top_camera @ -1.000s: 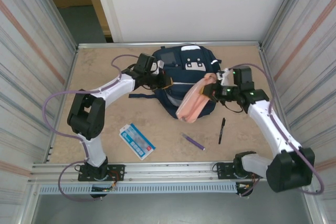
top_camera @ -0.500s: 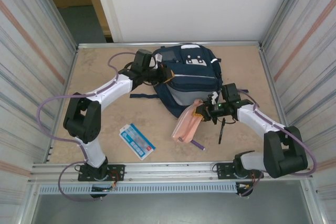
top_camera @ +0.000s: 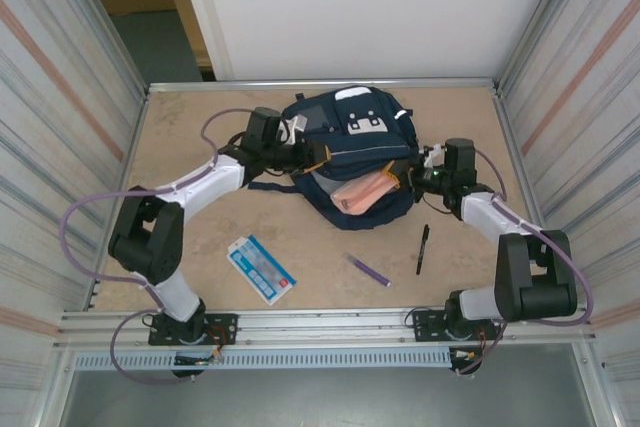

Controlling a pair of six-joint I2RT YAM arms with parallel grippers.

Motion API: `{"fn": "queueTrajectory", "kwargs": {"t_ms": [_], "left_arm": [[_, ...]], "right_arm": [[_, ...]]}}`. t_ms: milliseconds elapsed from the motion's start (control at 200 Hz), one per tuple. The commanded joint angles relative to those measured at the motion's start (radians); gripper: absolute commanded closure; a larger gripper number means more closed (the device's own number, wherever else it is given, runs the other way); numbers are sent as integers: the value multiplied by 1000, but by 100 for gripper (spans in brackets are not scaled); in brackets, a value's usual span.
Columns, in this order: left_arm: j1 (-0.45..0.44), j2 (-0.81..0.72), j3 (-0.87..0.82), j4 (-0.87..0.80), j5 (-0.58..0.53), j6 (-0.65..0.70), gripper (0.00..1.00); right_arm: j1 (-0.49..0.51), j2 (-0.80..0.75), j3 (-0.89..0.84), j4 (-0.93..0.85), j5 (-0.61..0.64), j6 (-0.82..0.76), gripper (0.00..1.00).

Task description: Pack books, pencil case, and school supplies into a backpack

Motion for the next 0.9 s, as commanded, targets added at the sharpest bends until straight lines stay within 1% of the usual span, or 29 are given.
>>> {"fn": "queueTrajectory", "kwargs": {"t_ms": [0,40,60,75,90,135,185,220,256,336,386,456,546,596,661,732,807,892], "left_arm": [[-29,-132,74,-155,-42,329,46],[-51,-161,76,-174,-108,452,36],[-65,-176,68,-173,-156,506,20],[-76,-187,63,-167,-198,541,6],[-87,-197,50,-156,-237,582,2],[-119,-226,-2,-82,-356,691,1],[-149,-241,-75,30,-448,792,1],[-158,-238,-121,98,-478,864,1],[-161,-223,-148,141,-486,921,1],[-160,-165,-141,138,-518,1021,1],[-161,-126,-122,125,-540,1047,1],[-169,-99,-104,112,-484,1074,1],[-177,-99,-173,251,-464,1093,1],[-178,-92,-198,304,-475,1103,1],[-177,-72,-179,287,-484,1112,2],[-178,-40,-148,270,-515,1109,3],[-176,-7,-134,287,-563,1106,5],[-174,28,-138,333,-579,1127,7]], "right_arm": [[3,-6,69,142,-6,33,100],[3,-8,71,141,3,23,100],[2,-7,72,140,7,19,100],[1,-6,74,139,9,19,100],[0,-3,74,139,10,19,100],[1,8,79,144,6,24,100],[1,24,86,147,-3,28,100],[3,35,86,161,-8,32,100],[6,46,85,177,-13,38,100],[5,74,78,229,-30,75,100],[4,83,71,275,-40,105,100],[6,83,62,290,-39,107,100],[6,82,60,280,-40,97,100],[3,80,60,277,-48,97,100],[6,68,61,253,-52,73,100],[12,53,73,182,-43,13,100],[19,42,81,146,-46,-15,100],[23,25,84,122,-46,-33,100]]}}
